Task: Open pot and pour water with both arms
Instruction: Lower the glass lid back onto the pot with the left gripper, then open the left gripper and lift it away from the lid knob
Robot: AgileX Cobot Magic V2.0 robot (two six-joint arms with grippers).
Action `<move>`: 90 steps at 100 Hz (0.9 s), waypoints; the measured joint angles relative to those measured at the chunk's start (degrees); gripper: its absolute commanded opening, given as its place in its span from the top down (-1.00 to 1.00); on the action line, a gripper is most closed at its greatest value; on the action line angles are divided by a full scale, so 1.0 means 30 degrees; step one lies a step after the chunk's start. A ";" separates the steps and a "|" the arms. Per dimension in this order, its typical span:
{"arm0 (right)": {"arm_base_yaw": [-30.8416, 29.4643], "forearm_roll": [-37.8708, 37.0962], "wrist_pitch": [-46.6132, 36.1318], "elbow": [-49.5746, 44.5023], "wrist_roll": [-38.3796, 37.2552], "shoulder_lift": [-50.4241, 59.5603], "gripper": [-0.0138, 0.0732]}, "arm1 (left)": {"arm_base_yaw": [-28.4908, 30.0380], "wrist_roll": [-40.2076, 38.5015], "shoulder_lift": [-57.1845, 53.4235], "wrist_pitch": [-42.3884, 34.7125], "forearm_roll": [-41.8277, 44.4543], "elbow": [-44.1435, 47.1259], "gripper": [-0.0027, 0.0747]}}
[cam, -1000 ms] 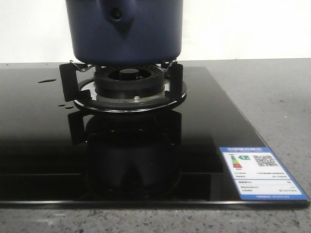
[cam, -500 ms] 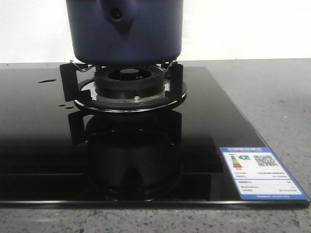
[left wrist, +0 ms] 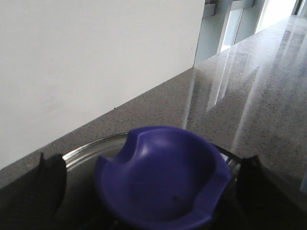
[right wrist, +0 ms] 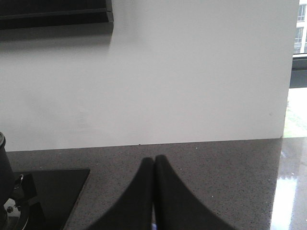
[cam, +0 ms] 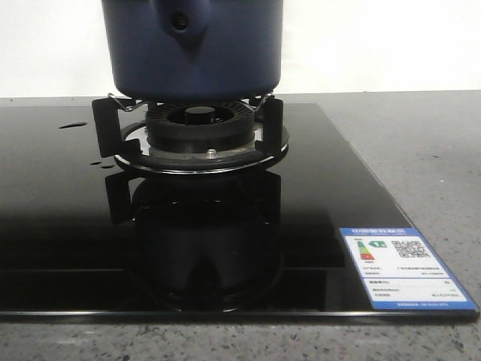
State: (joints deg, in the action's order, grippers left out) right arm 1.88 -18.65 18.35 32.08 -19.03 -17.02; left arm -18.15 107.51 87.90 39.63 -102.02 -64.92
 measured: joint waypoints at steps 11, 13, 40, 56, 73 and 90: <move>0.0000 0.0000 0.0000 0.0000 0.0000 0.0000 0.84 | 0.0000 0.0032 -0.0827 -0.0029 0.0000 0.0000 -0.78; 0.0000 0.0000 0.0000 0.0000 0.0000 0.0000 0.84 | 0.0000 0.0032 -0.1006 -0.0029 0.0000 0.0000 -0.78; 0.0000 0.0000 0.0000 0.0000 0.0000 0.0043 0.85 | 0.0000 -0.1789 -0.4793 -0.1131 0.0814 0.0352 -0.21; 0.0000 0.0173 0.0511 0.0000 0.0000 0.1352 0.85 | 0.0000 -0.4776 -0.8755 -0.2886 0.3124 0.2351 0.32; 0.0307 0.2108 0.3224 0.0000 0.1570 0.3807 0.85 | 0.0000 -0.5628 -1.3530 -0.4272 0.3949 0.6180 0.81; 0.1374 0.6770 0.6041 0.0000 0.6612 0.5495 0.85 | 0.0000 -0.5753 -1.8349 -0.5680 0.4036 1.0057 0.98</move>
State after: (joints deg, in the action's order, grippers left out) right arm 6.00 1.67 36.48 32.08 0.80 -0.53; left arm -18.15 90.25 32.85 22.60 -89.92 -34.75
